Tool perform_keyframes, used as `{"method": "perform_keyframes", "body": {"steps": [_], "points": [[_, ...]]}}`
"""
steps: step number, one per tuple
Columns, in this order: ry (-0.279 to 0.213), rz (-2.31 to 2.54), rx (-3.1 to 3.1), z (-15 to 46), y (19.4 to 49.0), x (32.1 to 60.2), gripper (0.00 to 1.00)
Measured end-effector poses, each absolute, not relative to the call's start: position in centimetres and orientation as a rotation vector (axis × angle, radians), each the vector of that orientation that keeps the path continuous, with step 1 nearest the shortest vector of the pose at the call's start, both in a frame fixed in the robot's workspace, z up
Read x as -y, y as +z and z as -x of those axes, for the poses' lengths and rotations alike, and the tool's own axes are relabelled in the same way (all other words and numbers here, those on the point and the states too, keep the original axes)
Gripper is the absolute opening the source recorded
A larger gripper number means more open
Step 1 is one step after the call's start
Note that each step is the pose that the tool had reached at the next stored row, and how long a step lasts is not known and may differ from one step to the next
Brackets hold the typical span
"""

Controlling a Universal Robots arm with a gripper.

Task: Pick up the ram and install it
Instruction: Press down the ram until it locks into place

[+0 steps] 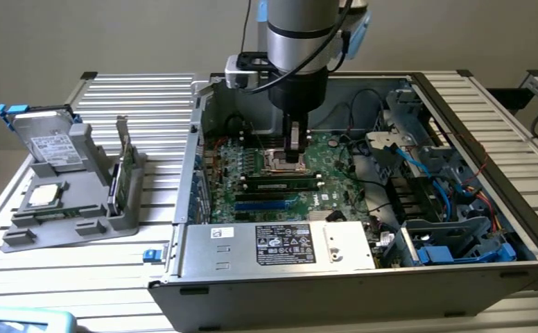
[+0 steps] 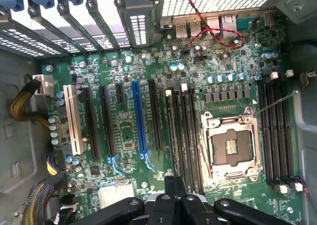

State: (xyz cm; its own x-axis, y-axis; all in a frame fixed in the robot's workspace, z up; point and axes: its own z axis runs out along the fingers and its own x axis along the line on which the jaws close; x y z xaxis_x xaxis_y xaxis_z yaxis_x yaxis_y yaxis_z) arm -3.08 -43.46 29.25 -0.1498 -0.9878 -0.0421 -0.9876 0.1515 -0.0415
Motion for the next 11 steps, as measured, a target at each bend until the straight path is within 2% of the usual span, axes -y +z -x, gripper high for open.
{"method": "perform_keyframes", "body": {"steps": [11], "points": [[-0.021,1.800,-2.508,3.08,29.25,43.46,0.11]]}}
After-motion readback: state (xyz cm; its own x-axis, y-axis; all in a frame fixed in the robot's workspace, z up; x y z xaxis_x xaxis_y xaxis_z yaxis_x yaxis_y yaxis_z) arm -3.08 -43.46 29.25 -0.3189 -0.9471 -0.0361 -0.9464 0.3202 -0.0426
